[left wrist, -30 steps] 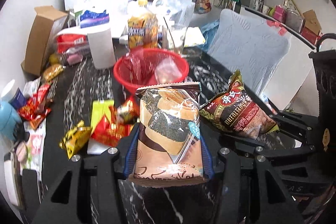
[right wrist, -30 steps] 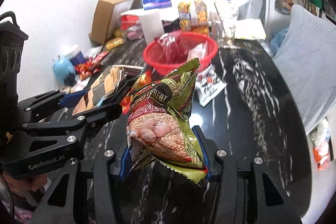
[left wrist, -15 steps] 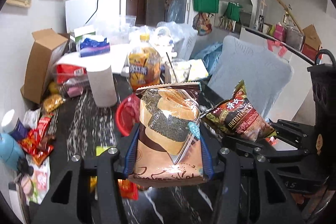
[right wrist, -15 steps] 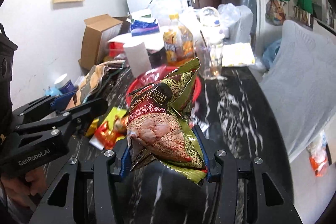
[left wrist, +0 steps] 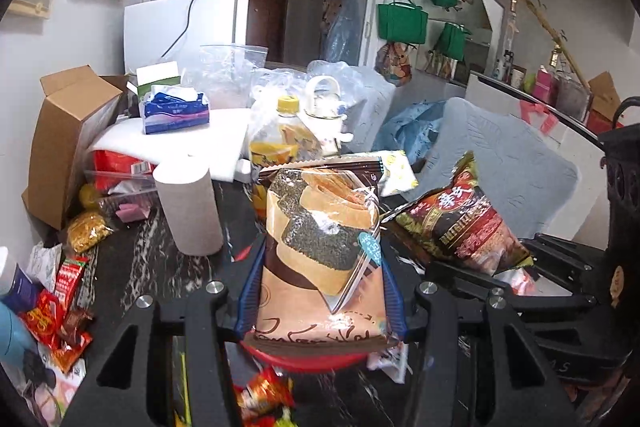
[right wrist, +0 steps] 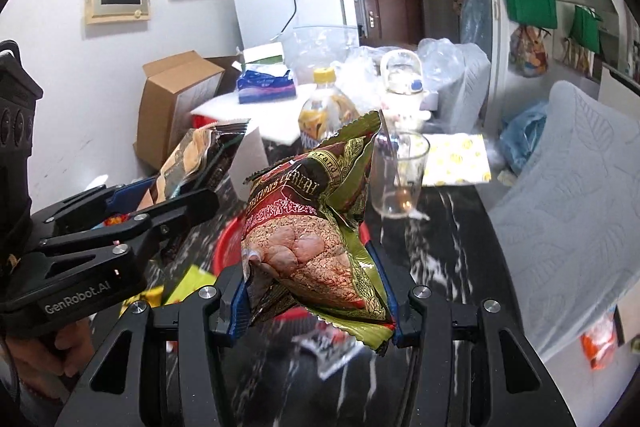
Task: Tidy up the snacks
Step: 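Carry both held packs over the red basket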
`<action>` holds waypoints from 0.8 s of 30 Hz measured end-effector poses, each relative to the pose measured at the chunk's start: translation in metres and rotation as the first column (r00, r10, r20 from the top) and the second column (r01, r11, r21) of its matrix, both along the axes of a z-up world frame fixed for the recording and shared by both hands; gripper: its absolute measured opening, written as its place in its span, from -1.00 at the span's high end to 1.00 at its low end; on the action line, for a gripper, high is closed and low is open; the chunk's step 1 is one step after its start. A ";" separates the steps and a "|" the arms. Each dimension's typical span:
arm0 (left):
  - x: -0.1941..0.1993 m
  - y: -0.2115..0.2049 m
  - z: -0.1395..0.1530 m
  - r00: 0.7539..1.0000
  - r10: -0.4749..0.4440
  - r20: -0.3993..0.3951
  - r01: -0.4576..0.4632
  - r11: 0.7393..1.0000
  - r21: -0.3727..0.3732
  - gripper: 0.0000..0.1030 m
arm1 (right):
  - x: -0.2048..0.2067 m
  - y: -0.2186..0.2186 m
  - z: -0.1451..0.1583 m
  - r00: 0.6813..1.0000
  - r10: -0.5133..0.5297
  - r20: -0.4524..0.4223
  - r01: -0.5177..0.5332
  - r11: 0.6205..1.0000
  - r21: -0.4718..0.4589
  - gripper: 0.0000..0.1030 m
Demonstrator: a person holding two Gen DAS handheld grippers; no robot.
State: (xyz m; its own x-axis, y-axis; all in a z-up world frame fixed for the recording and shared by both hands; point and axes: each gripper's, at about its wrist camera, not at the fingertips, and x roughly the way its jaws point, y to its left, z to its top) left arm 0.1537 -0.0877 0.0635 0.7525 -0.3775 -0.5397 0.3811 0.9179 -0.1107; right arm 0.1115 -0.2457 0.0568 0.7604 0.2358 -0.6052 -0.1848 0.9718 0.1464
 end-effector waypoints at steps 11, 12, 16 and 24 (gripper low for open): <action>0.049 0.010 -0.041 0.999 0.040 -0.037 -0.040 0.999 -0.002 0.03 | 0.055 0.006 -0.026 1.000 -0.001 0.012 0.001 1.000 0.016 0.02; 0.052 0.011 -0.043 0.998 0.041 -0.041 -0.042 0.999 -0.003 0.03 | 0.058 0.007 -0.029 1.000 0.003 0.009 -0.003 1.000 0.021 0.02; 0.061 0.008 -0.059 0.997 0.044 -0.059 -0.043 0.999 0.017 0.03 | 0.073 0.008 -0.047 1.000 0.019 -0.018 -0.018 0.998 0.062 0.02; 0.071 -0.013 -0.095 0.994 -0.006 -0.112 0.015 0.997 0.077 0.03 | 0.083 -0.002 -0.090 0.991 0.002 -0.133 0.003 0.999 0.039 0.02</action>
State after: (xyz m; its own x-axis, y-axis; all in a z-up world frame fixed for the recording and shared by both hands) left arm 0.2243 -0.1011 -0.0311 0.6821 -0.3384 -0.6482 0.3797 0.9215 -0.0816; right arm 0.1946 -0.2481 -0.0336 0.6740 0.2609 -0.6911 -0.1608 0.9649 0.2075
